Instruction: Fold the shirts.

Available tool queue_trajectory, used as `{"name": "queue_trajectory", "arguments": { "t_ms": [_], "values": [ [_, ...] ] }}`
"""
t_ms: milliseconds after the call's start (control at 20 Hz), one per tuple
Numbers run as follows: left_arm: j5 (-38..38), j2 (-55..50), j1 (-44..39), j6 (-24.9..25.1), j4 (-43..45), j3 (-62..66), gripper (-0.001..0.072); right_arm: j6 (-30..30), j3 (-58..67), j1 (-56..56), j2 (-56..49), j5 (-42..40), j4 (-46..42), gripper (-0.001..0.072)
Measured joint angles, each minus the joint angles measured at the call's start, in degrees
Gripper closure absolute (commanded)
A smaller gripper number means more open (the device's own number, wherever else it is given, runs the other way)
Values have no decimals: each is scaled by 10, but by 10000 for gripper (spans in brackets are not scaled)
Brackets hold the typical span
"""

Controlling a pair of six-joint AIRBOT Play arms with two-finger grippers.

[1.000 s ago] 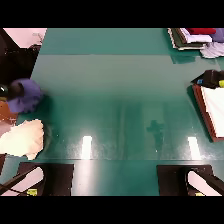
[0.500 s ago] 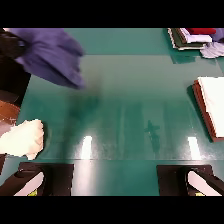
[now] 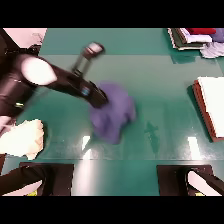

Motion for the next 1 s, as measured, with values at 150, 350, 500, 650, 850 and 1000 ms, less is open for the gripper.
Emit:
{"name": "queue_trajectory", "arguments": {
  "t_ms": [150,350,500,650,850,1000],
  "values": [
    [20,-35,-20,0,3,-20,177,0,1,0,0,3,0,693],
    [74,-58,37,0,6,-20,177,0,1,0,0,21,-1,693],
    [87,-90,107,0,-6,-19,177,0,1,0,-4,37,-1,693],
    [64,-145,170,4,-27,-19,177,0,1,0,-17,65,-1,693],
    [38,-214,202,20,-65,-19,178,0,1,5,-45,110,0,692],
    [42,-245,199,37,-94,-19,235,0,1,13,-66,136,0,692]
  ]
}}
